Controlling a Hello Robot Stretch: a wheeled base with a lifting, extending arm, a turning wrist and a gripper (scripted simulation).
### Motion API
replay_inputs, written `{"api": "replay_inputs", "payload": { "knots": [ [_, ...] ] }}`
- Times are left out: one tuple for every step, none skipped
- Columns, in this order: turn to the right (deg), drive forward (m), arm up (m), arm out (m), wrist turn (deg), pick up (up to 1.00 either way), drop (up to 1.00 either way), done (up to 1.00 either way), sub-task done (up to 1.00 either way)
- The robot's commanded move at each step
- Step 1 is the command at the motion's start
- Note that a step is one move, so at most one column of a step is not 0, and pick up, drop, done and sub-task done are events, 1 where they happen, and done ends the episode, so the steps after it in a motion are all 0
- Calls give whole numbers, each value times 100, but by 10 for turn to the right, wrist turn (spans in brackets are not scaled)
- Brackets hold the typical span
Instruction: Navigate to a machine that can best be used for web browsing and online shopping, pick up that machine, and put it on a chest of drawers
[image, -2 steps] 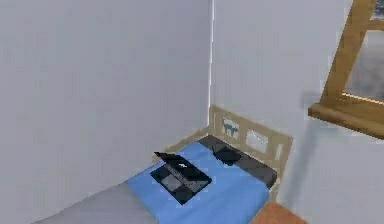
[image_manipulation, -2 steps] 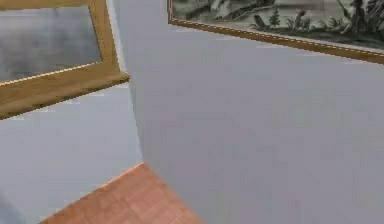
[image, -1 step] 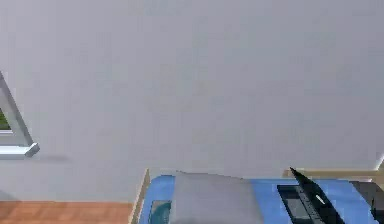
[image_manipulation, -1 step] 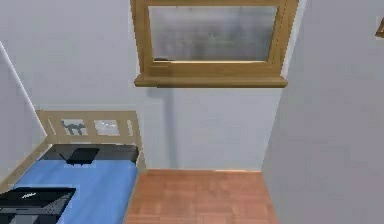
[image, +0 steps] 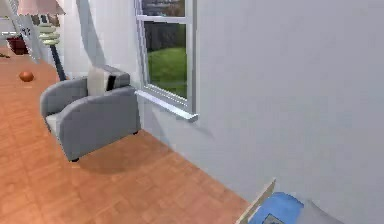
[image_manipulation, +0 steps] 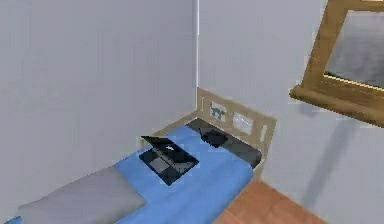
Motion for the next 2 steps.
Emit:
{"api": "replay_inputs", "payload": {
  "knots": [
    [450, 0, 0, 0, 0, 0, 0, 0, 0],
    [450, 0, 0, 0, 0, 0, 0, 0, 0]
  ]
}}
